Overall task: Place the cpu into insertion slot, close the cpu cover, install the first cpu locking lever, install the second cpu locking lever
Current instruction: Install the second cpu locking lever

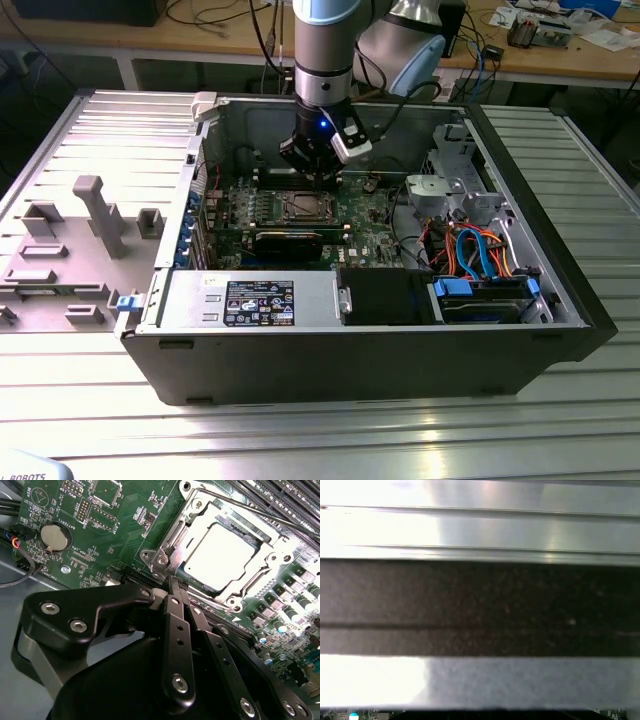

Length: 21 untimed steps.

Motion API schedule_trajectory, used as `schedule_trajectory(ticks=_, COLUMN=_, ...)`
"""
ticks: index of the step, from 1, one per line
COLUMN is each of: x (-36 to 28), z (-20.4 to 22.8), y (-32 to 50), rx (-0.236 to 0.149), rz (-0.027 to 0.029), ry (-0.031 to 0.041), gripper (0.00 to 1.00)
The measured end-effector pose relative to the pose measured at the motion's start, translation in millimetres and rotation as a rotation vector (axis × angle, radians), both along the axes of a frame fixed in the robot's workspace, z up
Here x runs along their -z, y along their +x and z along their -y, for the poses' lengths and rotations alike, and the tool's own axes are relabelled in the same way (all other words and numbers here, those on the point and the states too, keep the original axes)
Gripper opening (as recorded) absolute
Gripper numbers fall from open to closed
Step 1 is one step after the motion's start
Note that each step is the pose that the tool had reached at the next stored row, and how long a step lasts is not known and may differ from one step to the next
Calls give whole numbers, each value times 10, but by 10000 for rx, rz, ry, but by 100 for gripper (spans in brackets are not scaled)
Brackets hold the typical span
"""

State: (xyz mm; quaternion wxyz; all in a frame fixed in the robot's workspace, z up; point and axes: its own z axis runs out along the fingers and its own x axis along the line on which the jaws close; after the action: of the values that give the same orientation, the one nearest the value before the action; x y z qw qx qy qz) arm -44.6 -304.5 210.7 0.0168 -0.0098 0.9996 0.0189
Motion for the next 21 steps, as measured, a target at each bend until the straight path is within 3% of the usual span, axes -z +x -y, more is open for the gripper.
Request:
schedule_trajectory(ticks=4, x=0, z=36, y=0, rx=0, rz=-1, ry=-1, gripper=11)
schedule_trajectory(ticks=6, x=0, z=76, y=0, rx=0, rz=-1, ry=0, gripper=11)
schedule_trajectory(ticks=8, x=0, z=141, y=0, rx=0, rz=0, ry=3, gripper=11)
schedule_trajectory(ticks=9, x=-2, z=153, y=0, rx=1, rz=0, ry=3, gripper=11)
schedule_trajectory(ticks=11, x=-95, z=157, y=0, rx=0, rz=0, ry=2, gripper=11)
schedule_trajectory(ticks=12, x=-105, z=158, y=0, rx=0, rz=1, ry=4, gripper=11)
schedule_trajectory(ticks=16, x=-105, z=193, y=0, rx=0, rz=0, ry=3, gripper=11)
schedule_trajectory(ticks=21, x=-106, z=272, y=0, rx=0, rz=-1, ry=2, gripper=11)
